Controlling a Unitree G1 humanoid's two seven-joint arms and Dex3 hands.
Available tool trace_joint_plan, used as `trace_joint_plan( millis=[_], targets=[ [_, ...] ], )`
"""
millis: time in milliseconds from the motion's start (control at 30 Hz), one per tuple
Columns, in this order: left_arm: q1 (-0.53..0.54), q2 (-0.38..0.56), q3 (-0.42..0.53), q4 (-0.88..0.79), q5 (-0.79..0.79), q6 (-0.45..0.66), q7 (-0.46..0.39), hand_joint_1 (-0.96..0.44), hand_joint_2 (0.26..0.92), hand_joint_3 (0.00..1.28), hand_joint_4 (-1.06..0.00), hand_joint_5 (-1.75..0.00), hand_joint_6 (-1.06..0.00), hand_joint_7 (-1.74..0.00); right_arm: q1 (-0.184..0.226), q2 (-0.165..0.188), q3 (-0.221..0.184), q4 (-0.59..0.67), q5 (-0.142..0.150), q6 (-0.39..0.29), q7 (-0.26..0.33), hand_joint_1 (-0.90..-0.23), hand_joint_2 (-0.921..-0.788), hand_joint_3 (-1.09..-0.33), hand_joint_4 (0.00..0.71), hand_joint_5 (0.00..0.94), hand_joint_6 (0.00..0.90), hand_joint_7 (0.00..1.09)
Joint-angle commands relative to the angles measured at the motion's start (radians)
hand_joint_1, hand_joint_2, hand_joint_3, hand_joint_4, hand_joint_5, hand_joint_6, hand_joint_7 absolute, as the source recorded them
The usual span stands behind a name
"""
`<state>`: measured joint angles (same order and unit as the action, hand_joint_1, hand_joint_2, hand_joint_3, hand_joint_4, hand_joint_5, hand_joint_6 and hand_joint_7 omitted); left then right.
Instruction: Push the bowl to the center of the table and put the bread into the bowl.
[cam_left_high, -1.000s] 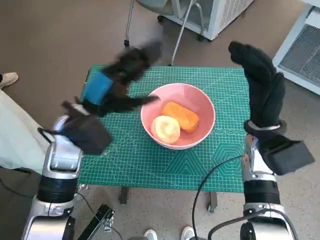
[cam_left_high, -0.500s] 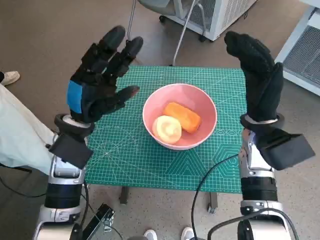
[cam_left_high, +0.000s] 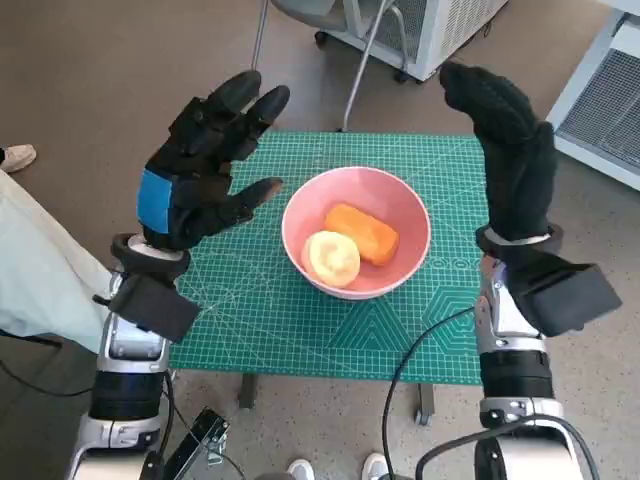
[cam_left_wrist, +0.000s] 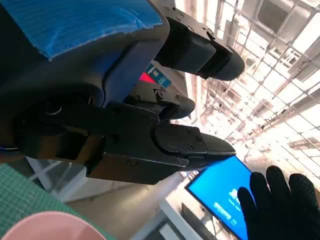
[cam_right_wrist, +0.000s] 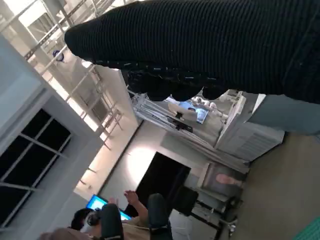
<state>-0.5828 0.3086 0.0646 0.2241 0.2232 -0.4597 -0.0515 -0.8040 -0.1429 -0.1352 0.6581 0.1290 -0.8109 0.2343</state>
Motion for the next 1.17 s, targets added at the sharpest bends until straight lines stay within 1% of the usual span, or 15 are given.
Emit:
trace_joint_plan(
  millis=[33, 133, 200, 400, 467, 633, 767, 833, 867, 1000, 1167],
  targets=[
    [0.019, 0.004, -0.006, 0.009, 0.032, -0.023, 0.044, -0.09, 0.921, 0.16, -0.53, -0.05, -0.36, -0.48, 0.008, 0.003, 0.003, 0.018, -0.005, 0.005, -0.004, -0.434, -0.896, -0.619, 0.485, 0.011, 0.222, 0.79],
    [0.022, 0.002, -0.009, 0.016, 0.042, -0.034, 0.063, -0.10, 0.921, 0.16, -0.54, -0.05, -0.36, -0.51, 0.011, 0.006, 0.005, 0.017, 0.000, 0.005, 0.002, -0.434, -0.887, -0.636, 0.485, 0.009, 0.222, 0.79],
    [0.022, 0.000, -0.011, 0.025, 0.047, -0.044, 0.076, -0.10, 0.921, 0.16, -0.54, -0.06, -0.36, -0.52, 0.013, 0.008, 0.006, 0.019, 0.003, 0.006, 0.006, -0.436, -0.884, -0.641, 0.486, 0.009, 0.222, 0.79],
    [0.024, -0.007, -0.017, 0.046, 0.063, -0.066, 0.113, -0.11, 0.921, 0.16, -0.55, -0.06, -0.35, -0.58, 0.018, 0.010, 0.008, 0.025, 0.011, 0.011, 0.013, -0.440, -0.885, -0.639, 0.486, 0.008, 0.220, 0.79],
    [0.025, -0.008, -0.018, 0.048, 0.069, -0.070, 0.125, -0.11, 0.921, 0.16, -0.55, -0.06, -0.35, -0.59, 0.020, 0.009, 0.008, 0.029, 0.008, 0.009, 0.010, -0.441, -0.888, -0.634, 0.486, 0.007, 0.220, 0.80],
    [0.031, -0.009, -0.023, 0.051, 0.070, -0.079, 0.141, -0.12, 0.921, 0.16, -0.56, -0.07, -0.35, -0.61, 0.020, 0.004, 0.012, 0.038, -0.024, -0.011, -0.011, -0.440, -0.893, -0.623, 0.489, 0.008, 0.217, 0.79],
    [0.036, -0.007, -0.027, 0.048, 0.076, -0.085, 0.150, -0.13, 0.921, 0.16, -0.56, -0.07, -0.35, -0.62, 0.021, -0.001, 0.015, 0.035, -0.037, -0.018, -0.014, -0.437, -0.898, -0.616, 0.490, 0.008, 0.216, 0.79],
    [0.038, -0.006, -0.027, 0.048, 0.078, -0.089, 0.154, -0.13, 0.921, 0.16, -0.56, -0.07, -0.35, -0.62, 0.021, -0.004, 0.017, 0.032, -0.039, -0.017, -0.013, -0.438, -0.910, -0.597, 0.490, 0.007, 0.217, 0.79],
    [0.039, -0.005, -0.027, 0.047, 0.079, -0.090, 0.156, -0.13, 0.921, 0.16, -0.56, -0.07, -0.35, -0.63, 0.022, -0.006, 0.018, 0.029, -0.039, -0.016, -0.012, -0.439, -0.914, -0.591, 0.491, 0.007, 0.218, 0.79],
    [0.044, -0.006, -0.028, 0.046, 0.084, -0.095, 0.163, -0.13, 0.921, 0.15, -0.56, -0.07, -0.34, -0.63, 0.027, -0.010, 0.021, 0.018, -0.036, -0.007, -0.009, -0.433, -0.919, -0.582, 0.491, 0.006, 0.218, 0.78],
    [0.047, -0.008, -0.033, 0.046, 0.085, -0.104, 0.169, -0.13, 0.921, 0.15, -0.56, -0.07, -0.34, -0.64, 0.035, -0.013, 0.024, 0.007, -0.033, 0.002, -0.008, -0.419, -0.921, -0.578, 0.490, 0.005, 0.218, 0.78]
  ],
)
